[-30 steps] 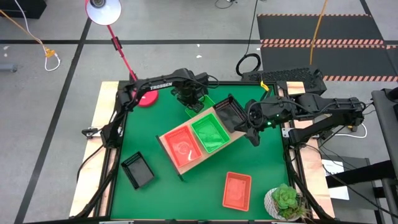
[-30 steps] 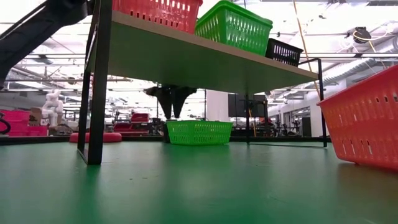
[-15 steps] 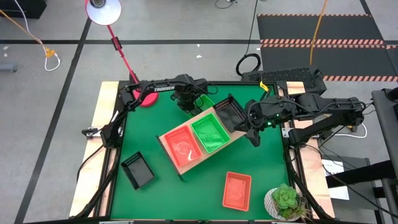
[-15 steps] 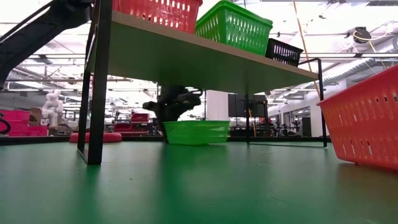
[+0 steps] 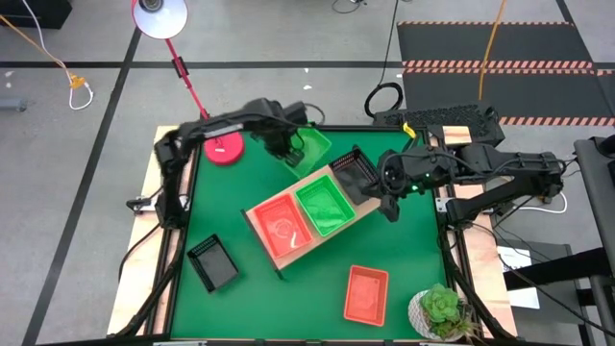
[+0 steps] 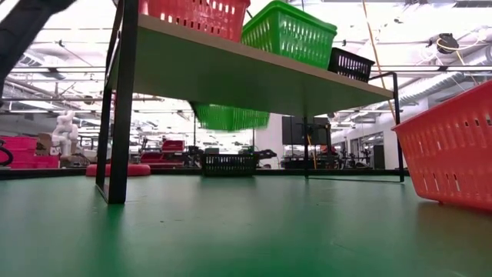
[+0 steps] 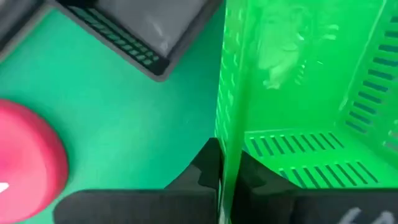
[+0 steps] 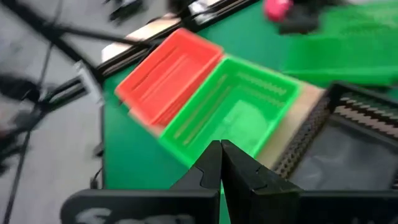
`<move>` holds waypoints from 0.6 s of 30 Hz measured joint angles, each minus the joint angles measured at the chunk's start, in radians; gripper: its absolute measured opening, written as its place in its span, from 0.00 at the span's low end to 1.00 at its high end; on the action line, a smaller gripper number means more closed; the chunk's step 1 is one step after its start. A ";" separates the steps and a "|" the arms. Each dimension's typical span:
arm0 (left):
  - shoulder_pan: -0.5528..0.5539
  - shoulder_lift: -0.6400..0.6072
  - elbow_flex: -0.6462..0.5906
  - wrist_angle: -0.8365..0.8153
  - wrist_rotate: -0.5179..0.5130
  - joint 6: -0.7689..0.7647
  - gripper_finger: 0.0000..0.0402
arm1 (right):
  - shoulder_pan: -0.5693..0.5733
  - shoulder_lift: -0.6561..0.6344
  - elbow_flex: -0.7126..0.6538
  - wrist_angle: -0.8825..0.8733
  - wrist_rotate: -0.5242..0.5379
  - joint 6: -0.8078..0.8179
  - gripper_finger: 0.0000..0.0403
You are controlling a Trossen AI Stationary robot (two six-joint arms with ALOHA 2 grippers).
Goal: Stack baskets on shelf by color
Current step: Stack the green bin on top of the green bins on the shelf
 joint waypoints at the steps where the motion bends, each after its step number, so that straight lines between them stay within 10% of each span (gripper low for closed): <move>1: 0.002 -0.036 0.000 -0.001 -0.003 -0.010 0.02 | -0.007 0.000 0.000 0.001 0.025 0.013 0.00; 8: -0.023 -0.266 0.001 0.000 -0.043 -0.173 0.01 | -0.055 0.017 0.000 0.122 0.220 0.081 0.00; 18: -0.193 -0.399 0.001 0.037 -0.248 -0.425 0.01 | -0.088 0.150 0.000 0.650 0.236 -0.078 0.23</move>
